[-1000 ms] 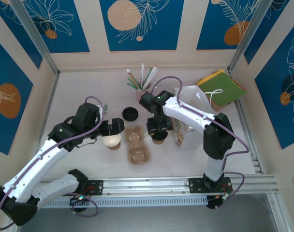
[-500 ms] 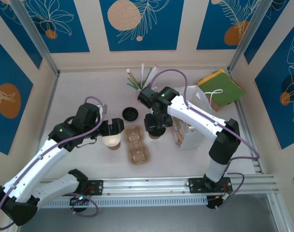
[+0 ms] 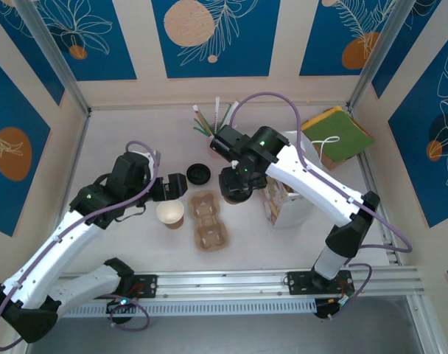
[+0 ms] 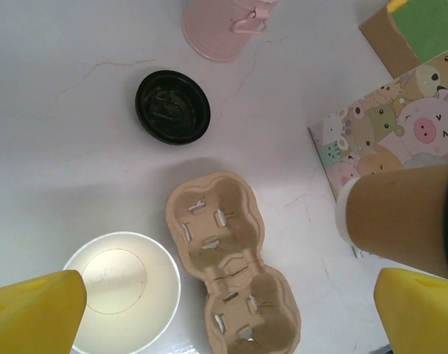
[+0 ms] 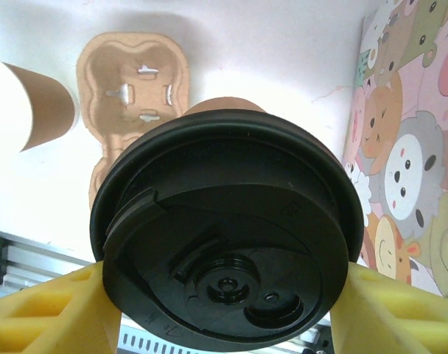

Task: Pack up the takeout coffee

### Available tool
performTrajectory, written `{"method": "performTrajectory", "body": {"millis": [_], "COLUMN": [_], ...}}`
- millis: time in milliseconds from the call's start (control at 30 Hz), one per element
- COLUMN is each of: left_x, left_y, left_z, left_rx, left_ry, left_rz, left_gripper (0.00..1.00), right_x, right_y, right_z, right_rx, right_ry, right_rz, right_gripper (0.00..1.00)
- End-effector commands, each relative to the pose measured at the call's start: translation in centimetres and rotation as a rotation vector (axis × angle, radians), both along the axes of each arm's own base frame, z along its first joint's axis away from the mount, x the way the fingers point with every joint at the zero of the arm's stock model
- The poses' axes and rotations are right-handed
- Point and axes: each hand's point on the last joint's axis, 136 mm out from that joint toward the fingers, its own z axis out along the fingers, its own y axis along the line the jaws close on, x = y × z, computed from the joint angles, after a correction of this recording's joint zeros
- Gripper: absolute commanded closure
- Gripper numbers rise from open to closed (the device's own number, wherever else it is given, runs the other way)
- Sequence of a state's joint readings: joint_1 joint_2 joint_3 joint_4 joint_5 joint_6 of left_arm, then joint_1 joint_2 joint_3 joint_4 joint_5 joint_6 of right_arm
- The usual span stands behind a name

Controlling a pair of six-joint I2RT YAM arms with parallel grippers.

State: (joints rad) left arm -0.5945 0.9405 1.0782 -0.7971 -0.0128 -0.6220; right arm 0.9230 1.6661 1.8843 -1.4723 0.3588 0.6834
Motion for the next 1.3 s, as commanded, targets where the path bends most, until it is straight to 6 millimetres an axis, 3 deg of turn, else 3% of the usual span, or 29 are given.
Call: {"method": "performTrajectory", "body": {"millis": [0, 367, 833, 1267], "left_x": [1.0, 2.6, 3.6, 4.0], "left_y": [0.1, -0.9, -1.6, -2.4], "left_z": [1.8, 3.9, 4.2, 4.1], "left_rx": [0.008, 0.017, 0.004, -0.034], "left_ry": [-0.063, -0.118, -0.117, -0.1], "left_rz": [0.007, -0.022, -0.015, -0.011], "left_gripper": [0.0, 0.0, 0.0, 0.0], "right_x": [-1.1, -3.8, -6.7, -6.9], "right_y": [-1.6, -4.3, -8.9, -12.9], "right_z": [2.2, 5.7, 9.2, 11.5], "right_rx": [-0.006, 0.061, 0.197, 0.279], "right_ry": [-0.032, -0.092, -0.158, -0.209], "right_rz": [-0.023, -0.034, -0.068, -0.149], "right_gripper": [0.34, 0.35, 0.36, 0.35]}}
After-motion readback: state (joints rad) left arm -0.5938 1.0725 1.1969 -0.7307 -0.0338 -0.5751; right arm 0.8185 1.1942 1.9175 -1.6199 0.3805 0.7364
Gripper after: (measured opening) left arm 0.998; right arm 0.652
